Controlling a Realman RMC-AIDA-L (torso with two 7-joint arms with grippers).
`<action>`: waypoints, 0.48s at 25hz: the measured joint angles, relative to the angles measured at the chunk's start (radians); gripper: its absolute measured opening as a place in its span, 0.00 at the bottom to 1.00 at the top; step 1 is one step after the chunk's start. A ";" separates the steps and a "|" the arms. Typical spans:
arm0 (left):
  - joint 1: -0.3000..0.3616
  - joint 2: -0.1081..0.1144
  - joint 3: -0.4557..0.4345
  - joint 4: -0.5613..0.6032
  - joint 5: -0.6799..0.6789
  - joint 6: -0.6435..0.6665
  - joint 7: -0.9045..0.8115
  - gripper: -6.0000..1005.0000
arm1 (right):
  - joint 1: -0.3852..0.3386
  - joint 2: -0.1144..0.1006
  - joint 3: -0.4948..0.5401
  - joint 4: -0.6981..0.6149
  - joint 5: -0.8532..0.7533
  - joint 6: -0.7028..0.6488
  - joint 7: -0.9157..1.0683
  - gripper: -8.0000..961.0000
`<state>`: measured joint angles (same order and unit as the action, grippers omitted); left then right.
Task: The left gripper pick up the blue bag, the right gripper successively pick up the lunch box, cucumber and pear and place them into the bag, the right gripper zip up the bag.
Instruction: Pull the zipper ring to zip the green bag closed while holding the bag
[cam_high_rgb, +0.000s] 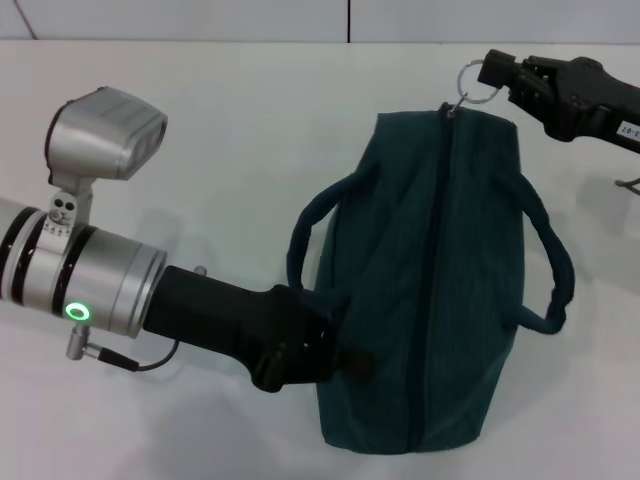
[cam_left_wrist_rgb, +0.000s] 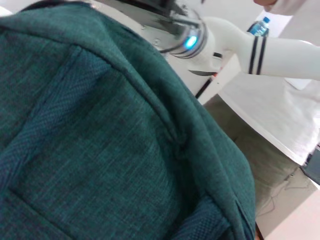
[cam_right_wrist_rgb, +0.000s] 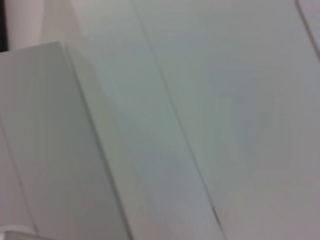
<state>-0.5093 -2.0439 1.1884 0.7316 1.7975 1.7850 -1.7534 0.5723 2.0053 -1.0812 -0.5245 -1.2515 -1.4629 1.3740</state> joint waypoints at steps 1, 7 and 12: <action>0.000 0.000 0.000 0.000 0.001 0.006 0.005 0.12 | 0.000 0.001 0.003 0.003 0.000 0.007 0.000 0.03; 0.000 0.004 0.000 0.000 0.001 0.011 0.021 0.13 | 0.000 0.001 0.004 0.006 -0.002 0.041 -0.004 0.03; -0.001 0.004 0.000 0.000 0.001 0.013 0.034 0.13 | -0.001 0.002 0.001 0.007 -0.007 0.081 -0.006 0.03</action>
<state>-0.5104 -2.0401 1.1889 0.7316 1.7984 1.7977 -1.7194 0.5709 2.0076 -1.0798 -0.5176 -1.2585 -1.3824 1.3680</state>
